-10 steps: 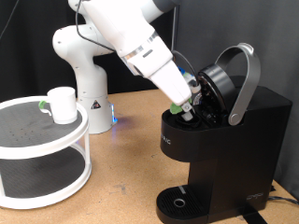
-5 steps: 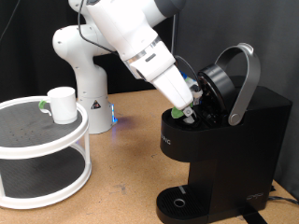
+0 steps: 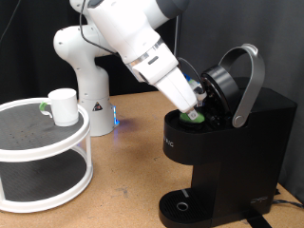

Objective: Make a cup of coffee with the keurig machine

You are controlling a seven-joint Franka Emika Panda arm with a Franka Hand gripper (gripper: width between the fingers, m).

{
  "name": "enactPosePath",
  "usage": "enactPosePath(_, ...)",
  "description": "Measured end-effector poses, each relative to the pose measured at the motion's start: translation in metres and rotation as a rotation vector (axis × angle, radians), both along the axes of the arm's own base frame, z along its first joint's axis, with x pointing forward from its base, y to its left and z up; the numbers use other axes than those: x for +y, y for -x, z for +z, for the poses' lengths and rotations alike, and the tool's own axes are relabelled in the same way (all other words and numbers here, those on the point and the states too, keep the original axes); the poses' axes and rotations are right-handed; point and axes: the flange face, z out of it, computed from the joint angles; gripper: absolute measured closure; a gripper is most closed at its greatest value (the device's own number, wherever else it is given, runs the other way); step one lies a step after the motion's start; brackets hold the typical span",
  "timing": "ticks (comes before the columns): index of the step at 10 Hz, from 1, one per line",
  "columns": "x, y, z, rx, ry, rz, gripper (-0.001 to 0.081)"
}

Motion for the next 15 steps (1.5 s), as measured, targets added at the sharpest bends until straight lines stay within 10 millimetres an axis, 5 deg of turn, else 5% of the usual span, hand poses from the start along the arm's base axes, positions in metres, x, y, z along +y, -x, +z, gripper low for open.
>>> enactPosePath(1, 0.0, 0.0, -0.001, 0.001, -0.001, 0.0, 0.0305)
enactPosePath(2, 0.0, 0.0, -0.001, 0.001, -0.004, -0.001, 0.0121)
enactPosePath(3, 0.0, 0.0, -0.002, 0.001, -0.005, -0.001, 0.0121)
enactPosePath(4, 0.0, 0.001, -0.002, -0.001, -0.011, -0.002, 0.002)
enactPosePath(12, -0.034, 0.021, 0.036, -0.033, -0.086, 0.023, 0.0001)
enactPosePath(15, -0.036, 0.022, 0.036, -0.021, -0.11, 0.028, 0.0001)
